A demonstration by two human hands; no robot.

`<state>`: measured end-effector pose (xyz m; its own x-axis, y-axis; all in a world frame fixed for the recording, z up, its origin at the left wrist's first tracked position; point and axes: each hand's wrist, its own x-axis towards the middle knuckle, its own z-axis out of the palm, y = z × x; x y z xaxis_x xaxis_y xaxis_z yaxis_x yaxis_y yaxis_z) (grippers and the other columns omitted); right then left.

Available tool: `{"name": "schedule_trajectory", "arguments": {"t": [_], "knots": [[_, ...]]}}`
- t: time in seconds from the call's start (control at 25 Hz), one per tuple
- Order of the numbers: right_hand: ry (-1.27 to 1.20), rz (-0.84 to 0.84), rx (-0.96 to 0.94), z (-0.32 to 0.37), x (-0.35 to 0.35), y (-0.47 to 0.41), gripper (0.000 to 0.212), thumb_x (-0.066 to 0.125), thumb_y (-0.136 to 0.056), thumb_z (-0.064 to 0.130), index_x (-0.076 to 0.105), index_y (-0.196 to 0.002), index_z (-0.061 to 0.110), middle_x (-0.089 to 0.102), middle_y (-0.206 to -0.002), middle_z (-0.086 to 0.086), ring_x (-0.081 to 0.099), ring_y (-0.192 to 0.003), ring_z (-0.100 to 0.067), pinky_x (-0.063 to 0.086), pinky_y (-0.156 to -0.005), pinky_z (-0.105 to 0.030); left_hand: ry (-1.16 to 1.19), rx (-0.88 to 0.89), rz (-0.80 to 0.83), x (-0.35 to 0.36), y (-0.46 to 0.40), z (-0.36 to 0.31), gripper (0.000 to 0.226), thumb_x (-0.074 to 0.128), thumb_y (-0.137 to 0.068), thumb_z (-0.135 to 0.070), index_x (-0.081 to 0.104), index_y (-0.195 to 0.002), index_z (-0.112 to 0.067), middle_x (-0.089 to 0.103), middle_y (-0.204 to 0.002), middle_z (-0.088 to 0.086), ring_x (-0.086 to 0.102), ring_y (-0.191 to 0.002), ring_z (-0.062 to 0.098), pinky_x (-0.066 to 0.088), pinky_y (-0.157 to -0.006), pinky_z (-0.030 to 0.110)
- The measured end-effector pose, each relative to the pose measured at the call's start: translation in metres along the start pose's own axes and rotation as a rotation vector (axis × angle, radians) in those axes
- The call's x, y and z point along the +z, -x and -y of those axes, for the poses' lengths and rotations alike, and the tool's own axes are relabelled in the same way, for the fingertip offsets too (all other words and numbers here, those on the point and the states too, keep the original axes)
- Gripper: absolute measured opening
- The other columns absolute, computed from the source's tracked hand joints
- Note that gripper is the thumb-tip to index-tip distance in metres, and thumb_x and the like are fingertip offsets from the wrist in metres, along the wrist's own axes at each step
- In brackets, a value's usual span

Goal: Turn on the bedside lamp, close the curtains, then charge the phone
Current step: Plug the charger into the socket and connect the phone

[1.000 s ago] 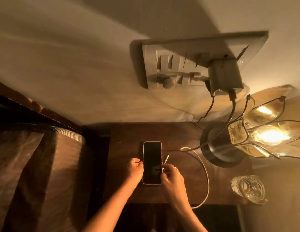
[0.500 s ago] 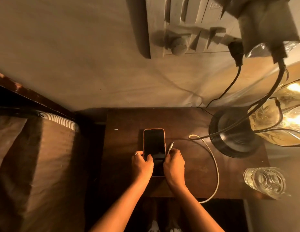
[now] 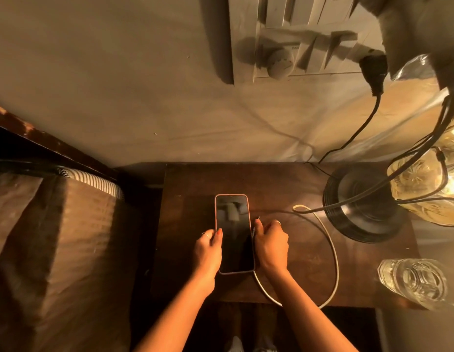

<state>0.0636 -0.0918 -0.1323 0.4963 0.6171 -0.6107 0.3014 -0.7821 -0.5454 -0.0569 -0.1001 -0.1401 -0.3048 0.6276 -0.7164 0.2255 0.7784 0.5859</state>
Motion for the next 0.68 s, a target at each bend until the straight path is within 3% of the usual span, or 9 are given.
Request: {"name": "schedule_trajectory", "arguments": {"t": [0.2, 0.32, 0.4, 0.52, 0.6, 0.68], "knots": [[0.369, 0.054, -0.229, 0.0, 0.013, 0.003, 0.028, 0.051, -0.091, 0.028, 0.053, -0.109, 0.007, 0.059, -0.113, -0.012, 0.057, -0.107, -0.032, 0.051, -0.08, -0.043, 0.253, -0.129, -0.054, -0.03, -0.001, 0.003, 0.037, 0.05, -0.093, -0.035, 0.057, -0.122, -0.012, 0.063, -0.122, 0.014, 0.059, -0.114, 0.03, 0.046, -0.1, 0.051], [0.049, 0.044, -0.223, 0.004, 0.003, 0.015, 0.016, 0.05, -0.092, 0.022, 0.053, -0.095, 0.007, 0.063, -0.09, -0.006, 0.062, -0.09, -0.031, 0.045, -0.069, -0.035, 0.41, -0.179, -0.062, -0.034, -0.004, -0.006, 0.025, 0.05, -0.094, -0.031, 0.062, -0.108, -0.014, 0.066, -0.111, 0.016, 0.063, -0.104, 0.034, 0.05, -0.092, 0.057], [-0.229, 0.04, -0.177, 0.004, -0.015, 0.033, 0.011, 0.053, -0.092, 0.024, 0.052, -0.089, 0.013, 0.061, -0.077, 0.0, 0.063, -0.073, -0.022, 0.048, -0.065, -0.035, 0.479, -0.23, -0.066, -0.033, -0.003, -0.014, 0.026, 0.047, -0.095, -0.031, 0.059, -0.111, -0.013, 0.066, -0.106, 0.014, 0.064, -0.098, 0.033, 0.052, -0.086, 0.059], [-0.394, 0.12, -0.108, -0.005, -0.044, 0.075, 0.011, 0.051, -0.092, 0.033, 0.056, -0.087, 0.025, 0.064, -0.071, -0.002, 0.06, -0.059, -0.007, 0.049, -0.058, -0.028, 0.519, -0.238, -0.067, -0.029, -0.001, -0.021, 0.024, 0.043, -0.097, -0.03, 0.056, -0.11, -0.016, 0.065, -0.101, 0.01, 0.065, -0.09, 0.028, 0.058, -0.073, 0.051], [-0.51, 0.309, -0.026, -0.007, -0.05, 0.1, 0.014, 0.05, -0.093, 0.033, 0.061, -0.09, 0.024, 0.072, -0.078, -0.008, 0.069, -0.07, -0.013, 0.056, -0.065, -0.034, 0.516, -0.216, -0.062, -0.026, 0.003, -0.026, 0.02, 0.042, -0.097, -0.029, 0.057, -0.103, -0.017, 0.065, -0.094, 0.007, 0.064, -0.081, 0.021, 0.056, -0.058, 0.035], [-0.492, 0.402, 0.005, -0.008, -0.046, 0.114, 0.017, 0.051, -0.093, 0.032, 0.064, -0.093, 0.021, 0.073, -0.09, -0.015, 0.069, -0.089, -0.031, 0.056, -0.081, -0.051, 0.507, -0.214, -0.041, -0.023, 0.008, -0.031, 0.019, 0.042, -0.097, -0.028, 0.055, -0.106, -0.018, 0.064, -0.09, 0.004, 0.063, -0.078, 0.018, 0.052, -0.054, 0.031]]}}
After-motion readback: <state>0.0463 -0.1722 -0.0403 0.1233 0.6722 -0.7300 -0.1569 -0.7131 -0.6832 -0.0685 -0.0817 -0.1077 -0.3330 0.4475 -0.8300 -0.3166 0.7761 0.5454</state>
